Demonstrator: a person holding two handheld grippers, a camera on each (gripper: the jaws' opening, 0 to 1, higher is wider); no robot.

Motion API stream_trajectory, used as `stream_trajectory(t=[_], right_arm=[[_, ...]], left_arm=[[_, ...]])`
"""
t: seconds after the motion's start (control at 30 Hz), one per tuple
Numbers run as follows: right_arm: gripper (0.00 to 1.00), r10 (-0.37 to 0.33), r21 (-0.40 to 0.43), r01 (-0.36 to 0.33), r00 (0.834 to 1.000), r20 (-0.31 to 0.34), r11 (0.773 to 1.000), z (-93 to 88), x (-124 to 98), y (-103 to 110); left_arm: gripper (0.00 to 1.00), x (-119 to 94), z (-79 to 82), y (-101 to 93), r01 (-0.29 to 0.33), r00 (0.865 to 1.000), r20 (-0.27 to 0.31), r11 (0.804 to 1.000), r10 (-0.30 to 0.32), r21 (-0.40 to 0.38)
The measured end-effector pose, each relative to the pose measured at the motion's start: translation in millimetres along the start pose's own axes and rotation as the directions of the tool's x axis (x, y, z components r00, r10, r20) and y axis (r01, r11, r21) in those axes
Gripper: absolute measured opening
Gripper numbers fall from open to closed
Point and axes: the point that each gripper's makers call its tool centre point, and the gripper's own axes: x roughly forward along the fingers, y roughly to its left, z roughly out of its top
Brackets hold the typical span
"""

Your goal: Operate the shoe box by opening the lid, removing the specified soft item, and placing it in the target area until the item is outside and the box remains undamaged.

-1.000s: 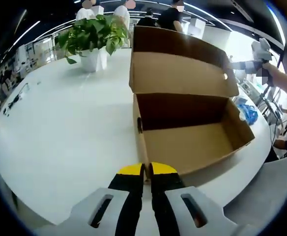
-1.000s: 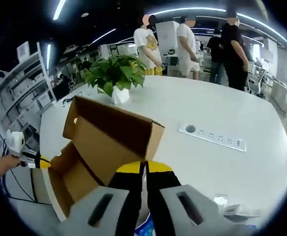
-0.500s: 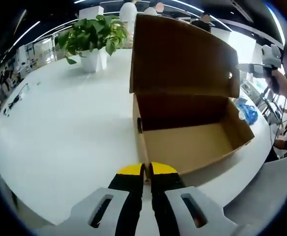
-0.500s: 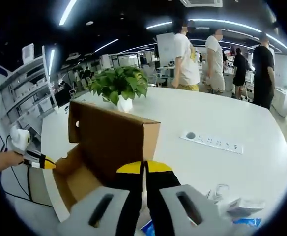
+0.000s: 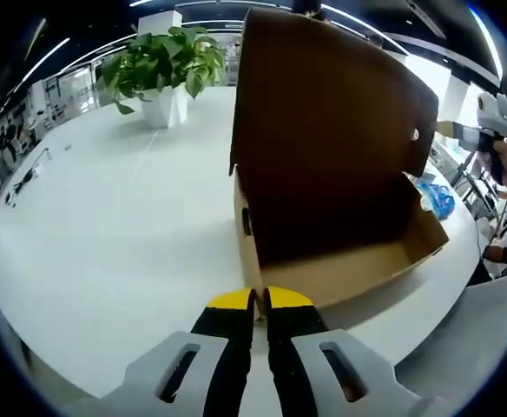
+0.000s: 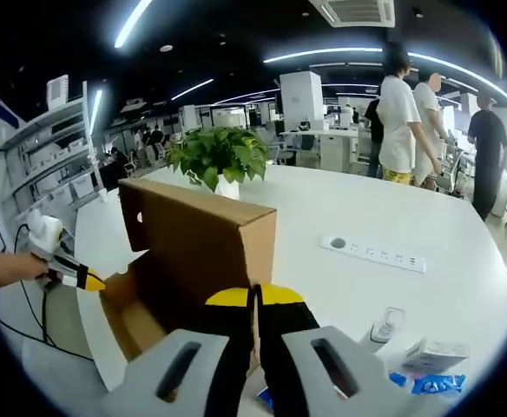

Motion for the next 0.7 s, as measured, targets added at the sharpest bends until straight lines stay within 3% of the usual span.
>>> stream_trajectory(t=[0.7], right_arm=[[0.01, -0.026, 0.007, 0.026, 0.998, 0.051, 1.0, -22.8, -23, 21]], left_arm=[[0.02, -1, -0.3, -0.2, 0.01, 1.0, 0.024, 1.0, -0.01, -0.006]])
